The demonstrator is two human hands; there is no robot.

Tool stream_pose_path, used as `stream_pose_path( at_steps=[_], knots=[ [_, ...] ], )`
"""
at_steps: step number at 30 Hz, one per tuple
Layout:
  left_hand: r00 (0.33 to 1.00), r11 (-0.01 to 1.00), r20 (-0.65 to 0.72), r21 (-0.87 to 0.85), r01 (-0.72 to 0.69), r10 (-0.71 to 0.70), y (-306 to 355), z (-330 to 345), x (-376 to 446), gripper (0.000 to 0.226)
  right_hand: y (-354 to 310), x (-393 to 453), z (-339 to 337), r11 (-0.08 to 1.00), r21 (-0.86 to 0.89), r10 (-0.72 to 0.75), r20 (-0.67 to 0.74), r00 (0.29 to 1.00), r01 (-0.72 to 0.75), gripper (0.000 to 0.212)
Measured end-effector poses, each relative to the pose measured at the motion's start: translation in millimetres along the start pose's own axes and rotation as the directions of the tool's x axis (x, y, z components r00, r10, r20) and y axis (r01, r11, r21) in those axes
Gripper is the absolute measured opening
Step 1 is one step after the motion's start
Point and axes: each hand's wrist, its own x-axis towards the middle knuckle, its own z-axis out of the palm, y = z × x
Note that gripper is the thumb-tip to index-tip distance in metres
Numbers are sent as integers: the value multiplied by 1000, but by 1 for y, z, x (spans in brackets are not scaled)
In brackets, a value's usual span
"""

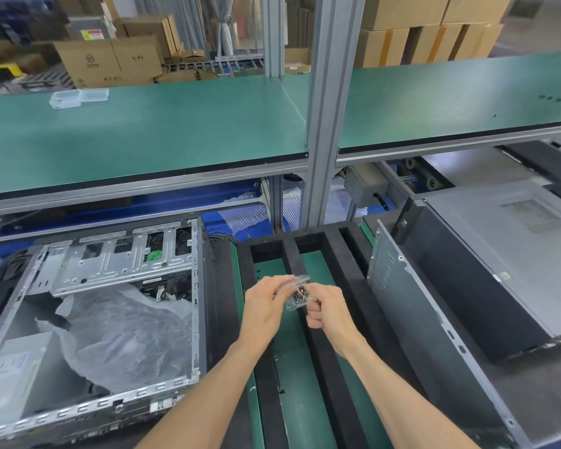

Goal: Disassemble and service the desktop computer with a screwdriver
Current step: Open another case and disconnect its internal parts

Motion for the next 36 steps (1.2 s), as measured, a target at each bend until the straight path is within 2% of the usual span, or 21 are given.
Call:
stream_pose_path(
  at_steps=[2,5,7,9,11,12,14,16,18,19,21,24,26,29,33,36],
  knots=[
    [999,998,-8,-52,30,-31,3,0,-1,18,1,1,2,994,-109,10,-23,1000,-13,37],
    [976,962,-46,-183,203,-215,9,-2,0,21,2,0,4,978,-208,-16,-8,1000,13,39],
    [919,893,-74,-279,353,-387,11,-3,3,25,4,-2,5,963,-265,-39,22,999,44,36],
    [811,755,-66,-417,506,-581,13,-6,9,19,7,-5,7,940,-333,-63,61,996,79,33],
    [701,617,-13,-487,618,-713,14,-10,14,10,10,-8,11,918,-381,-77,89,993,105,32],
    [678,586,21,-483,650,-734,14,-12,15,10,12,-9,12,910,-401,-77,94,993,109,32],
    [701,605,74,-447,659,-710,13,-17,18,14,16,-11,14,887,-448,-72,98,993,109,29],
    [793,741,44,-326,587,-608,12,-26,22,24,20,-13,16,862,-497,-53,107,993,100,26],
    [904,905,34,-7,426,-425,12,-40,29,32,28,-15,17,841,-535,-12,123,992,76,26],
    [935,932,98,166,323,-342,13,-46,33,31,33,-17,19,830,-555,13,131,991,62,26],
    [922,883,271,451,132,-276,15,-57,40,26,44,-20,24,806,-590,58,145,988,39,26],
    [862,700,410,707,-94,-298,16,-64,41,19,62,-25,36,753,-657,103,164,981,30,25],
    [832,621,456,762,-182,-317,14,-64,37,18,75,-28,46,701,-712,136,174,975,29,26],
    [778,554,526,783,-284,-344,5,-61,31,18,92,-33,58,633,-774,196,186,963,21,27],
    [716,538,592,765,-354,-371,-7,-53,25,17,106,-35,62,527,-849,244,192,951,36,22],
    [703,539,608,756,-372,-369,-14,-49,24,18,111,-35,63,476,-879,248,181,952,43,30]
  ],
)
